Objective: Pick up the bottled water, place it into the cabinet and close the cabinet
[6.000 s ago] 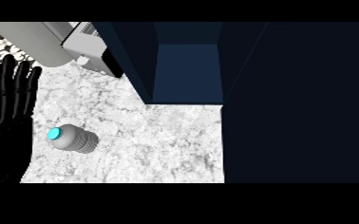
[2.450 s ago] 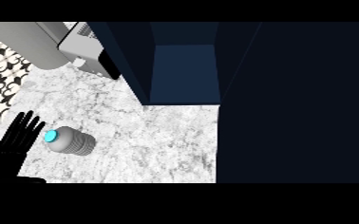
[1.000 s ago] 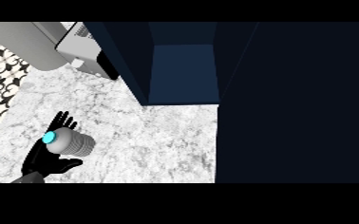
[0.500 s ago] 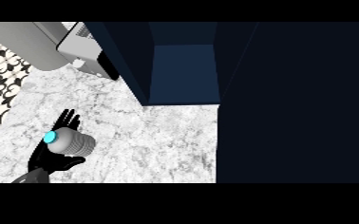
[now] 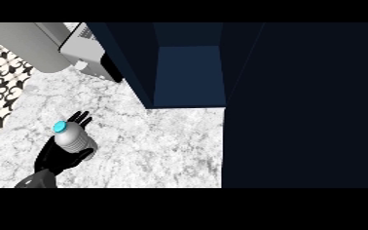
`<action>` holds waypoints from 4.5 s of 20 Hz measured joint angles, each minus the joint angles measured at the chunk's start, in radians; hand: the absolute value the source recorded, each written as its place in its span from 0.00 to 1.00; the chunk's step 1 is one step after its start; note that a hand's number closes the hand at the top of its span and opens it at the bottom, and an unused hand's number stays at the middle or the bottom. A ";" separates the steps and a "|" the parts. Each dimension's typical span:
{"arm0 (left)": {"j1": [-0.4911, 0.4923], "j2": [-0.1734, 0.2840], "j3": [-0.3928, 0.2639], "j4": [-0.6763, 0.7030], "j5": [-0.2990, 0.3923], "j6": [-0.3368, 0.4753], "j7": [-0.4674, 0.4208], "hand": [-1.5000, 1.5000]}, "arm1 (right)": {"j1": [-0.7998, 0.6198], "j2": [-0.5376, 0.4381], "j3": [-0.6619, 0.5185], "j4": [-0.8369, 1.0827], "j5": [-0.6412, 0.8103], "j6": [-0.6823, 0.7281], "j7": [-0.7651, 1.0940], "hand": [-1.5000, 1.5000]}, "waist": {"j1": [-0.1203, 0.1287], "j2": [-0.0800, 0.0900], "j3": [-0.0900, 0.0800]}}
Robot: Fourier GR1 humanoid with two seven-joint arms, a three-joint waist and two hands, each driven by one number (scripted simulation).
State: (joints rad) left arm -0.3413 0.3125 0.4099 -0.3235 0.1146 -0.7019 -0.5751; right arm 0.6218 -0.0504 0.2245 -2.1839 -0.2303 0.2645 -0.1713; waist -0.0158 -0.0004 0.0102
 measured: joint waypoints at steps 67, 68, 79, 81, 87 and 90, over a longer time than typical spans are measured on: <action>-0.141 -0.312 -0.652 -0.914 0.288 1.010 0.403 1.00 | -0.051 -0.011 0.082 0.064 0.006 -0.065 -0.014 0.00 | 0.001 0.001 -0.010; -0.175 -0.312 -0.654 -0.898 0.278 1.034 0.416 1.00 | -0.048 -0.012 0.083 0.072 0.011 -0.065 -0.021 0.00 | 0.000 0.001 -0.010; -0.541 -0.312 -0.638 -0.502 0.269 1.187 0.354 1.00 | -0.078 -0.014 0.081 0.074 -0.003 -0.075 -0.009 0.00 | -0.017 0.006 -0.010; -0.593 -0.311 -0.624 -0.422 0.267 1.190 0.330 1.00 | -0.078 -0.008 0.100 0.068 0.005 -0.082 -0.003 0.00 | -0.019 0.007 -0.010; -0.709 -0.313 -0.586 -0.210 0.242 1.197 0.260 1.00 | -0.069 -0.020 0.102 0.076 -0.003 -0.070 -0.018 0.00 | -0.027 0.008 -0.010; -0.748 -0.313 -0.568 -0.123 0.225 1.197 0.232 1.00 | -0.074 -0.025 0.093 0.080 -0.011 -0.071 -0.013 0.00 | -0.028 0.009 -0.010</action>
State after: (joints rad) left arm -1.0893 -0.0001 -0.1584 -0.4467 0.3401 0.4949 -0.3429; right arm 0.5476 -0.0751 0.3171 -2.1035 -0.2409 0.1939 -0.1841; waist -0.0435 0.0090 0.0000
